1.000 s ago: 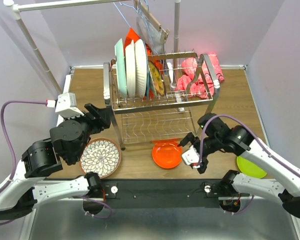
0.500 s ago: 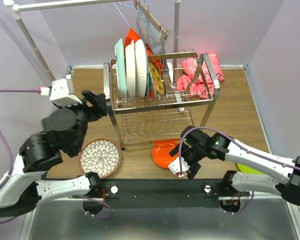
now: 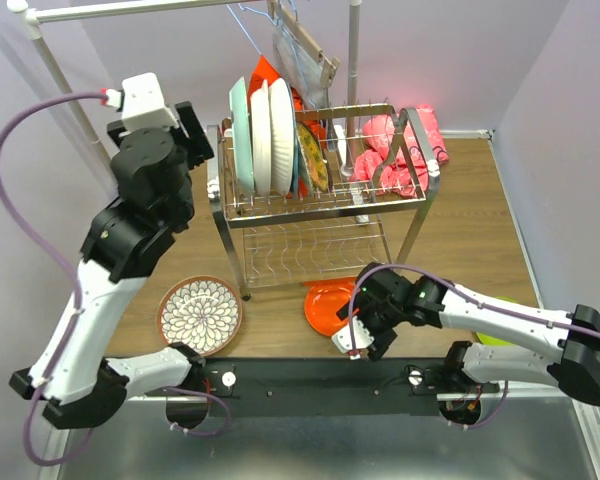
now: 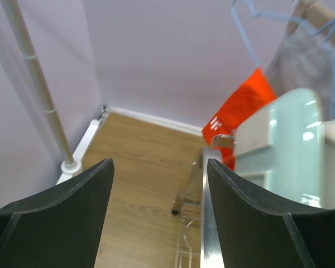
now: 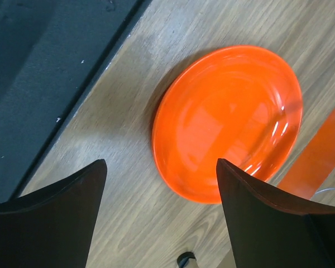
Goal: Load the plates into the dish rack
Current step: Grab a plate with the right arm
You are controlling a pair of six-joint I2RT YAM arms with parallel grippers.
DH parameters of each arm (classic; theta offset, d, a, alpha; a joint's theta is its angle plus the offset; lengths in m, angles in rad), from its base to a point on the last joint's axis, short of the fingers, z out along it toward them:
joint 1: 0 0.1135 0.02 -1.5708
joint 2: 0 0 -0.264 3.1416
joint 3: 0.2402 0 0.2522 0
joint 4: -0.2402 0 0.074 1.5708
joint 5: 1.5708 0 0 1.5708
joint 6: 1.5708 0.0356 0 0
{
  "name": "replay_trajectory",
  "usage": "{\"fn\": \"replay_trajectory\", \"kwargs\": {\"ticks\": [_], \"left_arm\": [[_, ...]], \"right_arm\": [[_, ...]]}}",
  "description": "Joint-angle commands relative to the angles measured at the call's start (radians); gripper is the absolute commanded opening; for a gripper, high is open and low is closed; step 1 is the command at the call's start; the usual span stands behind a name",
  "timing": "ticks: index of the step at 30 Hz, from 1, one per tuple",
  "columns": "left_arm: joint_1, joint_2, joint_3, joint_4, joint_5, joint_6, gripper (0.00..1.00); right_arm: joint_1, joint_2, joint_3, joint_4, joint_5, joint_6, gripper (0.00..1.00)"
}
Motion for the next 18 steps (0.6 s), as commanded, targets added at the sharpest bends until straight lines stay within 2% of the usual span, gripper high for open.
{"fn": "replay_trajectory", "kwargs": {"ticks": [1, 6, 7, 13, 18], "left_arm": [[0.177, -0.038, -0.052, 0.081, 0.196, -0.01, 0.77], [0.408, -0.04, -0.141, 0.051, 0.411, -0.073, 0.77], [0.436, -0.059, -0.17, 0.059, 0.439, -0.08, 0.77], [0.55, -0.174, -0.35, 0.104, 0.514, -0.134, 0.77], [0.576, -0.218, -0.426, 0.116, 0.551, -0.163, 0.77]], "right_arm": [[0.02, 0.013, -0.055, 0.127, 0.053, 0.014, 0.85], [0.041, 0.071, -0.124, 0.203, 0.083, 0.007, 0.76], [0.044, 0.08, -0.132, 0.226, 0.089, 0.012, 0.7], [0.053, 0.114, -0.187, 0.341, 0.149, 0.046, 0.58], [0.064, 0.128, -0.228, 0.401, 0.182, 0.07, 0.51]]}}
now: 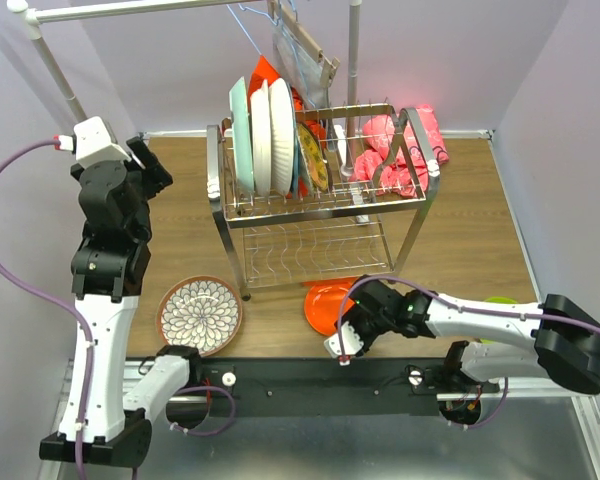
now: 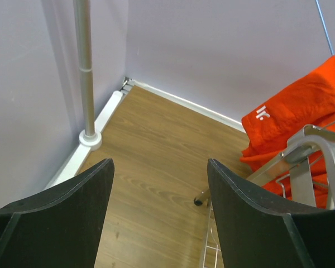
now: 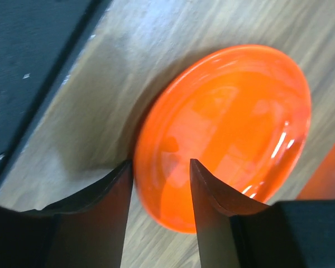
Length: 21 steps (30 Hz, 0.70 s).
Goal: Load the plates into the dish rack
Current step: Grab a plate with the right arm
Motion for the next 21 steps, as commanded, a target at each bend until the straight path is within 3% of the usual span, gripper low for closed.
{"fn": "replay_trajectory", "kwargs": {"ticks": [1, 6, 11, 21], "left_arm": [[0.023, -0.046, -0.054, 0.04, 0.091, -0.052, 0.77], [0.026, -0.083, -0.115, 0.045, 0.103, -0.092, 0.77], [0.026, -0.153, -0.178, 0.048, 0.114, -0.126, 0.77], [0.026, -0.196, -0.199, 0.024, 0.114, -0.15, 0.77]], "right_arm": [[0.013, 0.042, -0.074, 0.069, 0.071, 0.037, 0.49], [0.019, 0.025, -0.115, 0.072, 0.074, 0.065, 0.34], [0.022, -0.037, -0.121, 0.049, 0.055, 0.088, 0.03], [0.023, -0.26, 0.079, -0.17, -0.102, 0.209, 0.0]]}}
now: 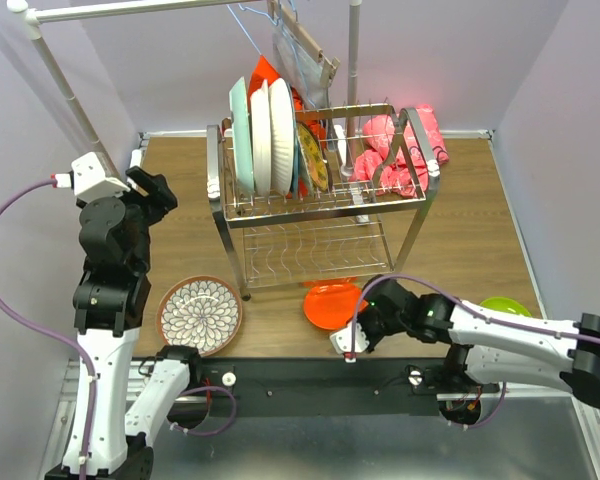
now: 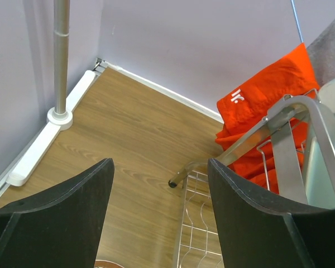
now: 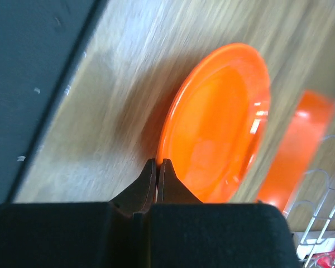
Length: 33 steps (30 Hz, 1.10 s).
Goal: Load the plates into the dish rack
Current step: Grab a plate with the right arm
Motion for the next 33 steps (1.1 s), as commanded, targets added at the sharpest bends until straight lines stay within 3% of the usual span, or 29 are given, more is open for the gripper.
{"fn": "replay_trajectory", "kwargs": {"ticks": [1, 11, 18, 21, 26, 33], "left_arm": [[0.007, -0.018, -0.002, -0.001, 0.023, -0.021, 0.77], [0.007, -0.061, 0.062, -0.039, 0.067, 0.095, 0.77], [0.007, -0.07, 0.146, -0.036, 0.167, 0.255, 0.8], [0.007, -0.078, 0.166, 0.02, 0.261, 0.334, 0.8], [0.007, -0.093, 0.206, 0.1, 0.532, 0.53, 0.8], [0.007, -0.08, 0.252, 0.116, 0.591, 0.647, 0.82]], "right_arm": [[0.003, -0.106, 0.133, -0.199, -0.137, 0.121, 0.01], [0.003, -0.139, 0.419, -0.321, -0.352, 0.222, 0.01], [0.002, -0.076, 0.556, -0.385, -0.44, 0.162, 0.01], [0.002, -0.011, 0.666, -0.391, -0.461, 0.172, 0.01], [-0.008, 0.081, 0.814, -0.39, -0.539, 0.251, 0.01], [-0.012, 0.148, 1.019, -0.385, -0.648, 0.435, 0.01]]}}
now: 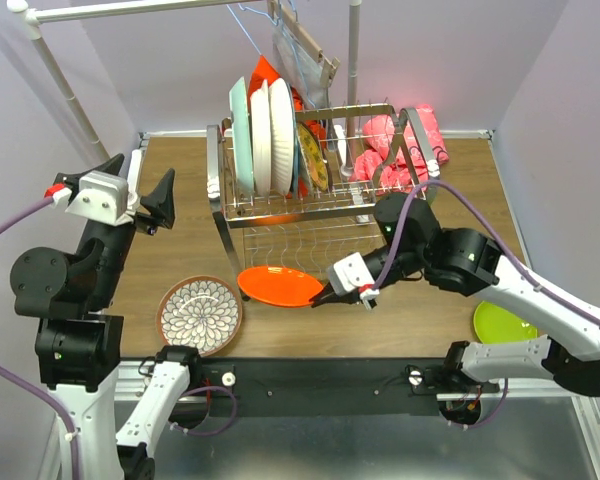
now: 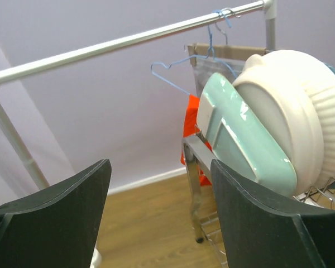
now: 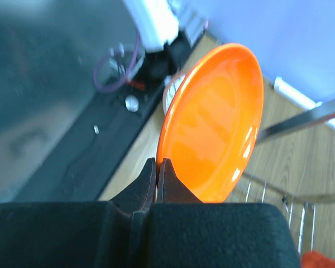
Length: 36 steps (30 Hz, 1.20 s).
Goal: Load the plates into the dish rack
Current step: Grab a plate with the right arm, then insert the plate into the dish rack
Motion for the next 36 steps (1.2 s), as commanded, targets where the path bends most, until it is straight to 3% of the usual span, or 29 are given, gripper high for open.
{"fn": "replay_trajectory", "kwargs": {"ticks": [1, 7, 19, 28, 36], "left_arm": [[0.006, 0.003, 0.032, 0.037, 0.109, 0.122, 0.82], [0.006, 0.011, 0.02, 0.074, 0.124, 0.092, 0.82], [0.006, 0.032, 0.052, 0.105, 0.117, 0.076, 0.82], [0.006, 0.049, 0.05, 0.134, 0.094, 0.059, 0.82], [0.006, 0.061, 0.029, 0.152, 0.086, 0.055, 0.82]], "right_arm": [[-0.007, 0.027, 0.15, 0.009, -0.122, 0.166, 0.01], [-0.006, 0.052, 0.307, 0.051, -0.133, 0.336, 0.01], [-0.009, 0.073, 0.514, 0.201, 0.06, 0.56, 0.01], [-0.015, 0.141, 0.73, 0.233, 0.397, 0.672, 0.01], [-0.045, 0.136, 0.729, 0.298, 0.801, 0.776, 0.01]]}}
